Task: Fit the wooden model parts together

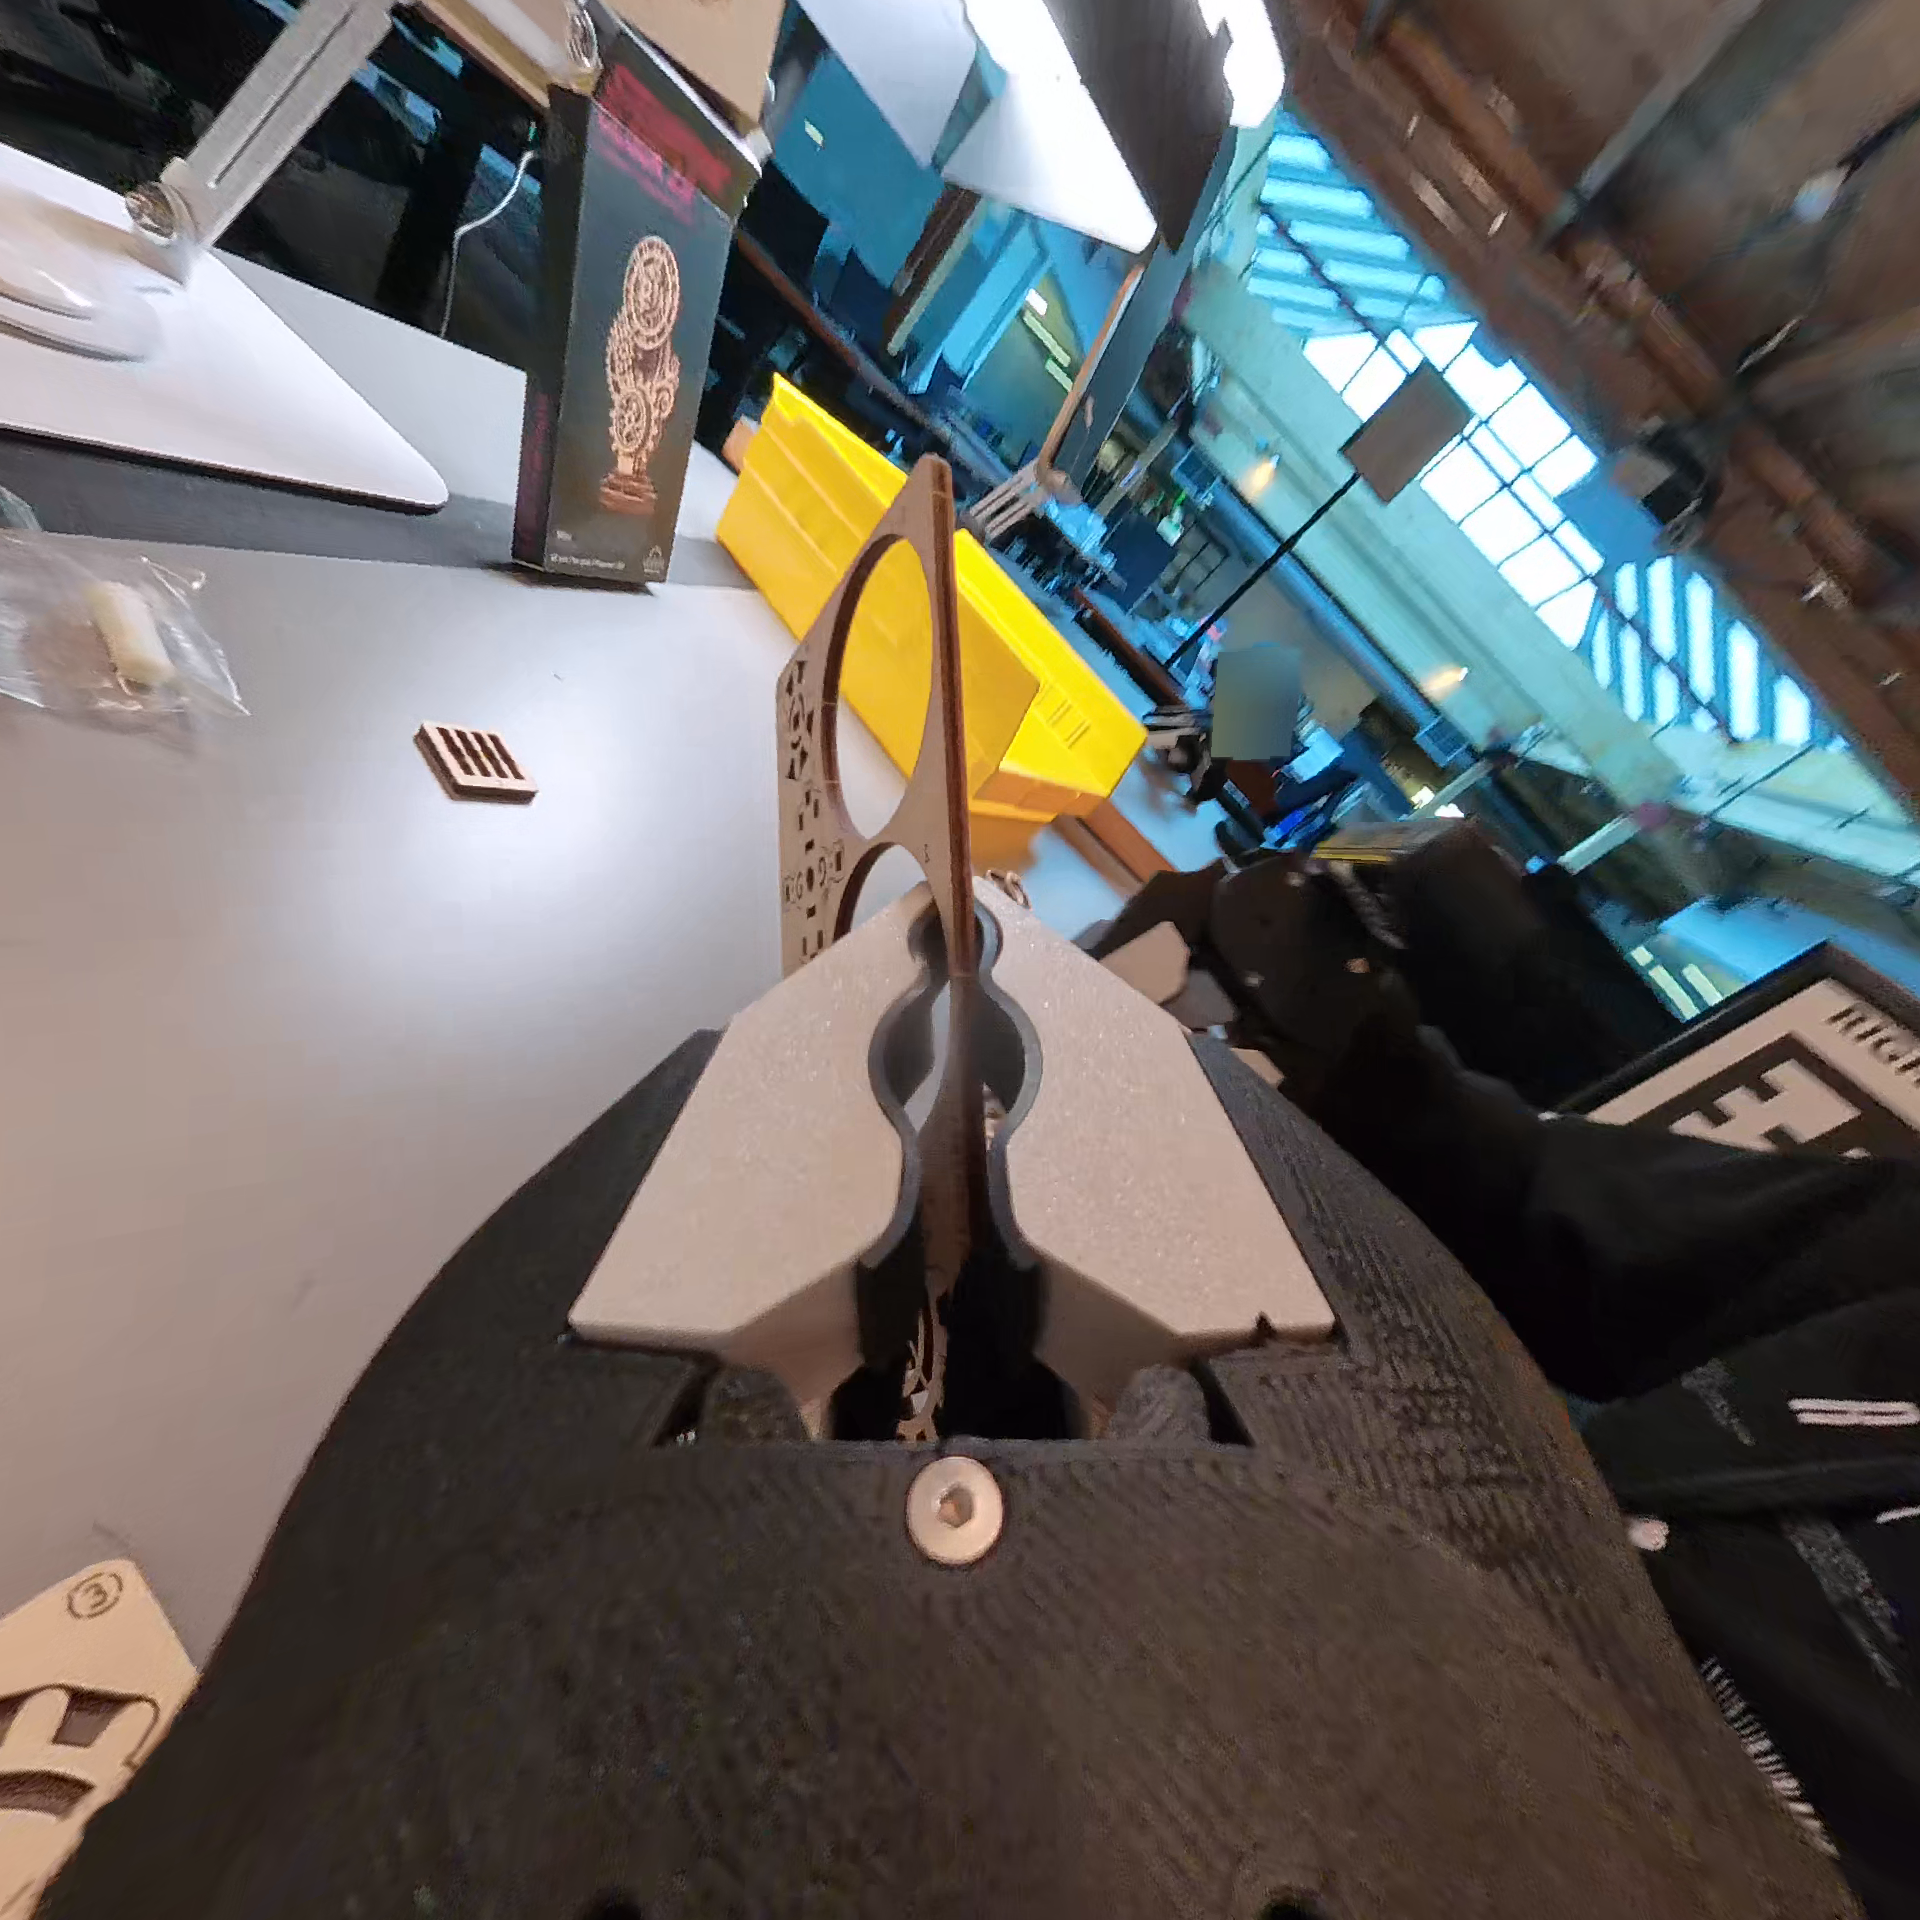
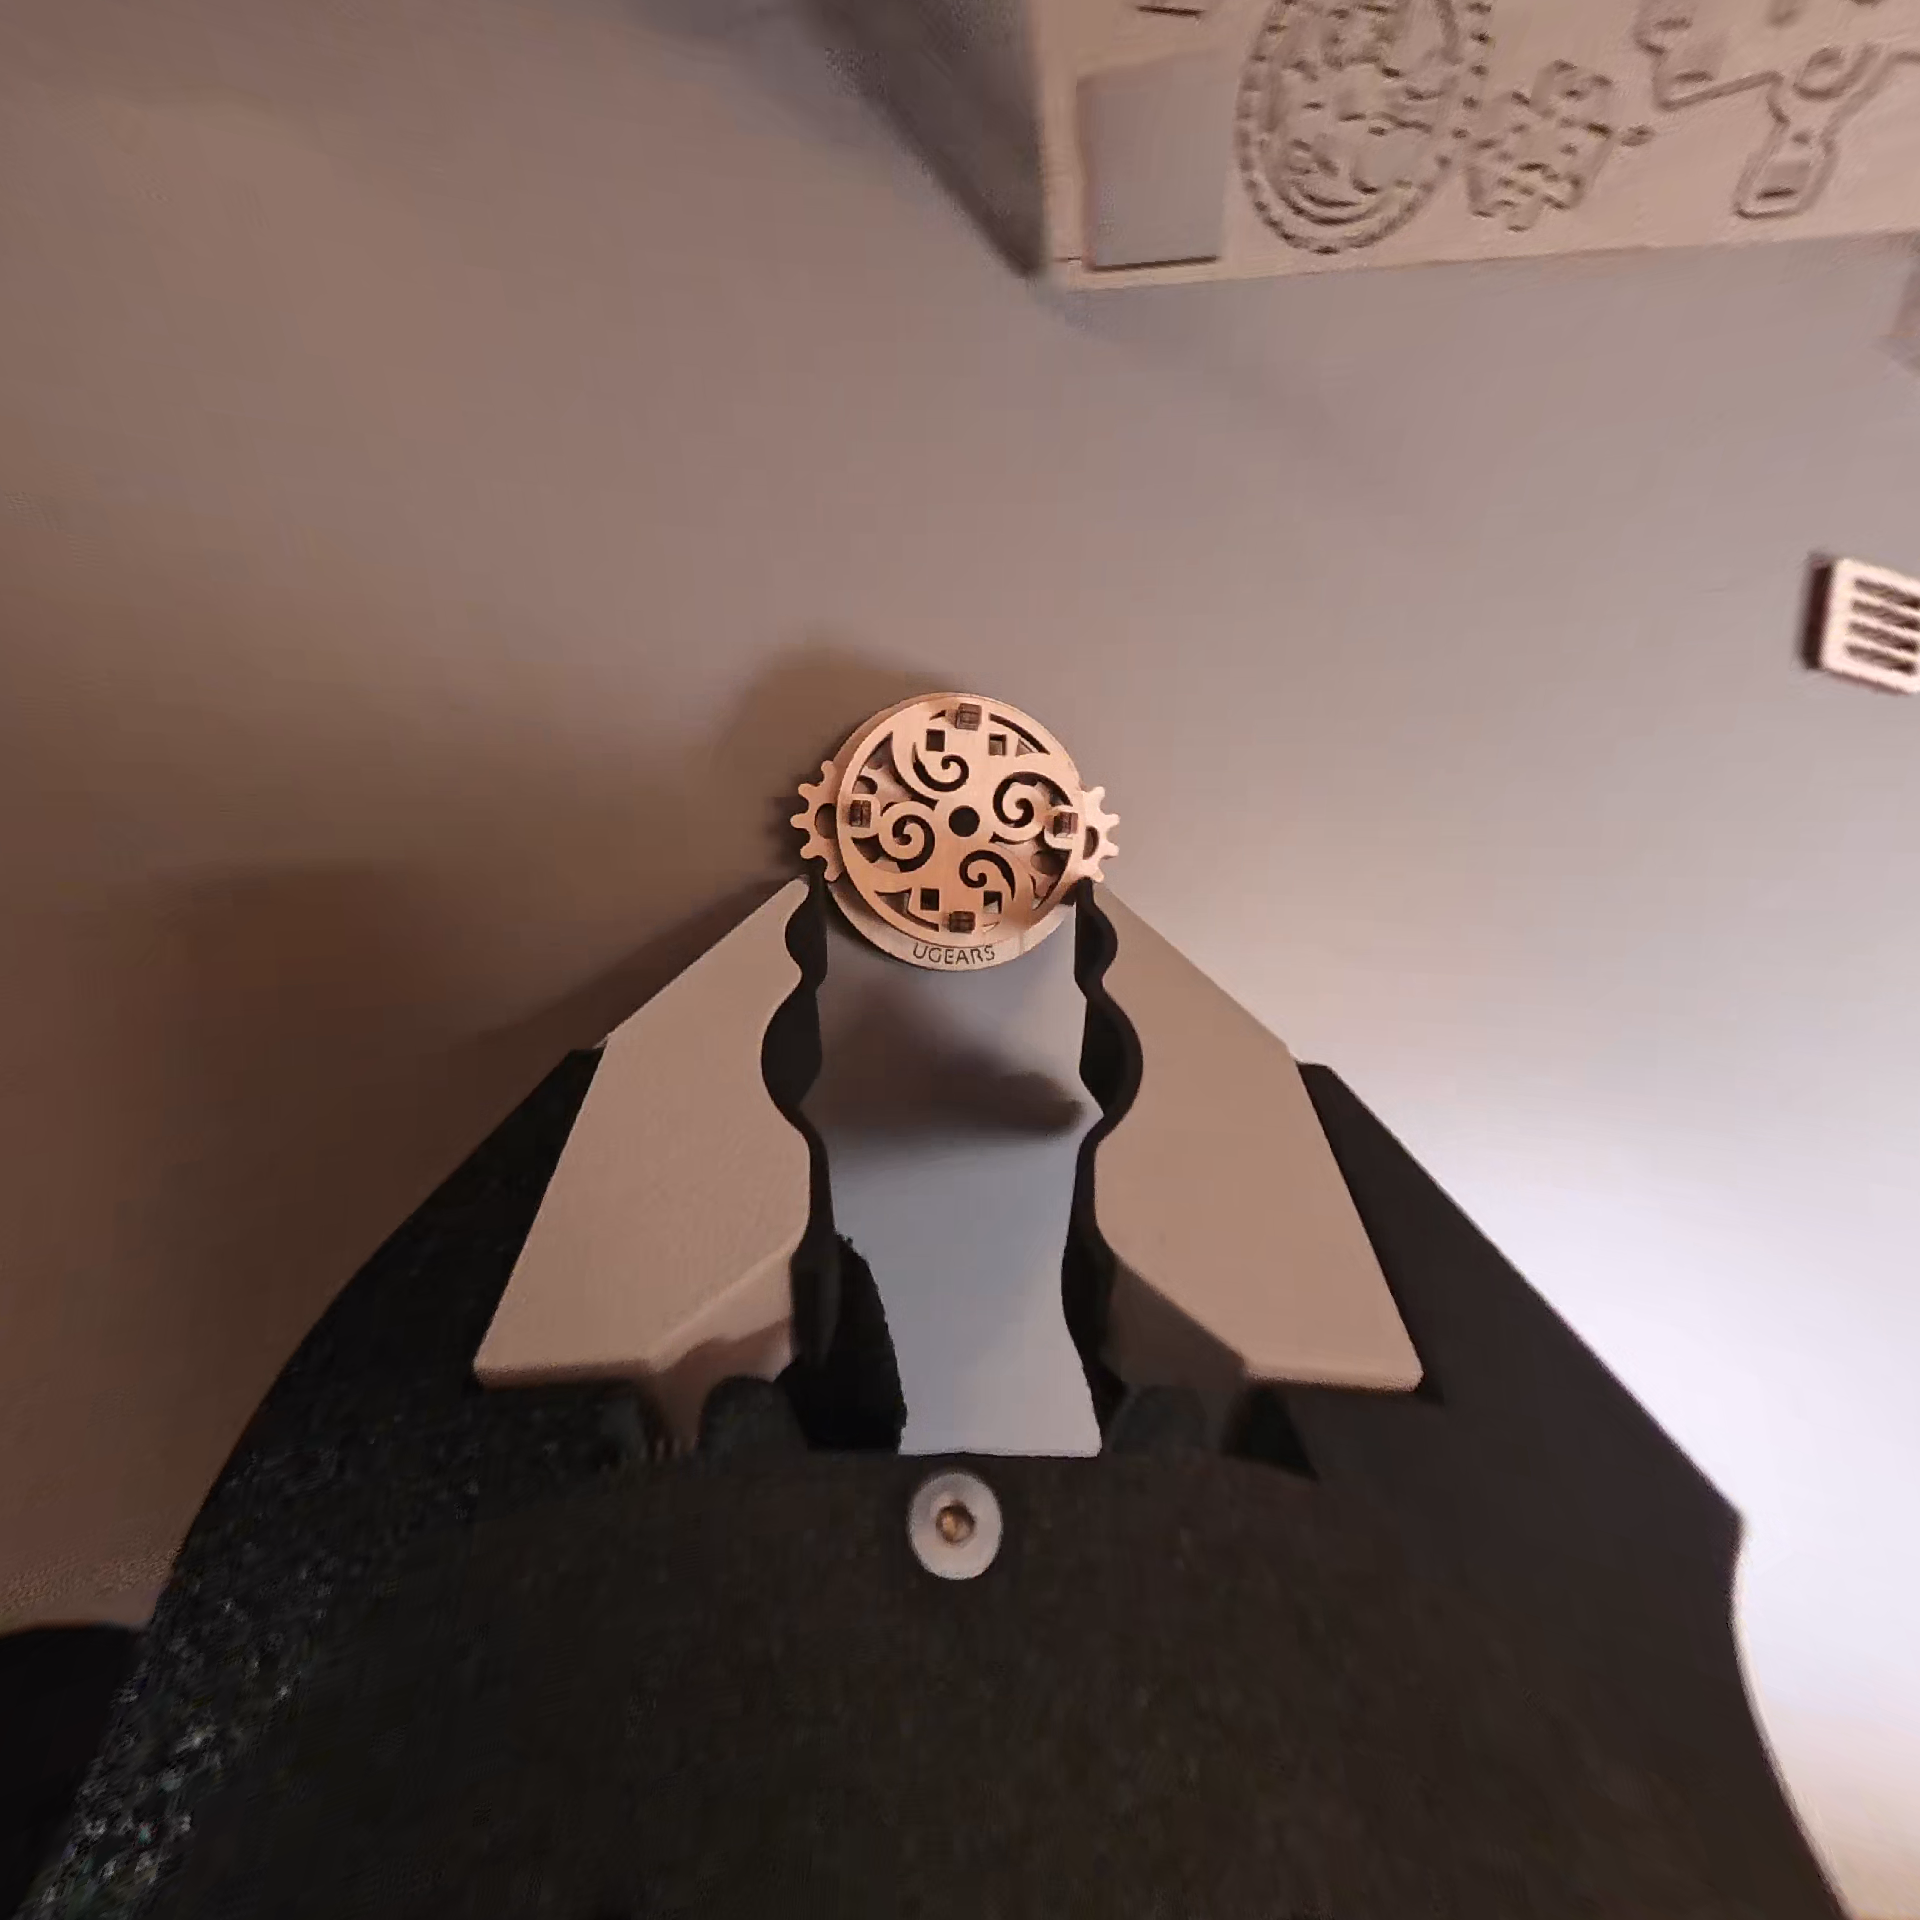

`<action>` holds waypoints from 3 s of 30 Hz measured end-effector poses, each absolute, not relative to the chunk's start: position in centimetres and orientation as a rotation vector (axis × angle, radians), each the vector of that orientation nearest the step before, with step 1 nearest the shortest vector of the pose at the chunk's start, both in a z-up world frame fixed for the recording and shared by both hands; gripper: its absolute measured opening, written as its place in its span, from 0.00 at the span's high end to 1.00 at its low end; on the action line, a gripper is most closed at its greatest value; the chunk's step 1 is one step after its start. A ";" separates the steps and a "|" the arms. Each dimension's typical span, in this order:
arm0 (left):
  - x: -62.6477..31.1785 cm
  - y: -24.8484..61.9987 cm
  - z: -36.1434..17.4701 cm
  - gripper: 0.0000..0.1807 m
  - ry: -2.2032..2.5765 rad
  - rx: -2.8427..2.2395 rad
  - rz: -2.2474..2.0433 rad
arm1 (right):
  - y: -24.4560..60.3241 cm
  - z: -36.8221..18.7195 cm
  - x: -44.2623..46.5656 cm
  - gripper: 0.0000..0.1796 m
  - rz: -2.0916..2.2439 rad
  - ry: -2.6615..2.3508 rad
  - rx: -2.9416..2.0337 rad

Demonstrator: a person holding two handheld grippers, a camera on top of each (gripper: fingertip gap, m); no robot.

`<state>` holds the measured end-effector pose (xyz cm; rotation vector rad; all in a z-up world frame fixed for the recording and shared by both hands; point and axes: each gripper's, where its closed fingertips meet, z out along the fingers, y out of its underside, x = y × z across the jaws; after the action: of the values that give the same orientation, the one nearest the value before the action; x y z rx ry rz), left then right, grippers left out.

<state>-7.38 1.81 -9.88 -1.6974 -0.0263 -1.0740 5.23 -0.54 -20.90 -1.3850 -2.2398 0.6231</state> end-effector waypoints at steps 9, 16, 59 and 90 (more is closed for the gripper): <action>-5.8 0.2 -5.7 1.00 0.000 -1.401 -1.401 | 2.8 -11.5 0.9 0.72 1.246 -1.572 -1.469; -1.6 -1.5 -3.5 1.00 0.107 -1.269 -1.580 | 1.3 -5.6 0.0 0.80 1.842 -1.177 -1.423; 1.2 -1.3 -6.1 1.00 0.304 -1.608 -1.242 | 0.4 -5.6 1.6 0.98 1.694 -1.282 -1.422; 0.0 -0.6 -4.7 1.00 0.284 -1.644 -0.970 | 0.6 -7.2 1.6 0.96 1.273 -1.452 -1.378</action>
<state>0.01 -0.59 -4.66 -1.6444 0.2836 -0.9702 1.62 0.60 -7.20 -1.3781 -1.4524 1.2726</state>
